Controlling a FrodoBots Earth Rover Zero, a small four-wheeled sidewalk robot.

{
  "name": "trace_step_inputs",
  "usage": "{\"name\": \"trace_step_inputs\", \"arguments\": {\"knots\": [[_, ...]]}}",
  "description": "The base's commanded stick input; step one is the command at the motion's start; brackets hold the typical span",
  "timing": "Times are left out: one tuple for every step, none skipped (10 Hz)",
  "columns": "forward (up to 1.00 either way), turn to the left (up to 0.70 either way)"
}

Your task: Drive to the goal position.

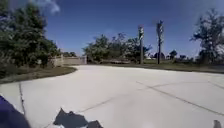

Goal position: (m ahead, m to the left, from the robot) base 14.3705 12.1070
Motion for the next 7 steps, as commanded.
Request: {"name": "trace_step_inputs", "arguments": {"knots": [[0.7,0.0],[0.7,0.0],[0.7,0.0],[0.7,0.0],[0.7,0.0],[0.7,0.0],[0.7,0.0]]}}
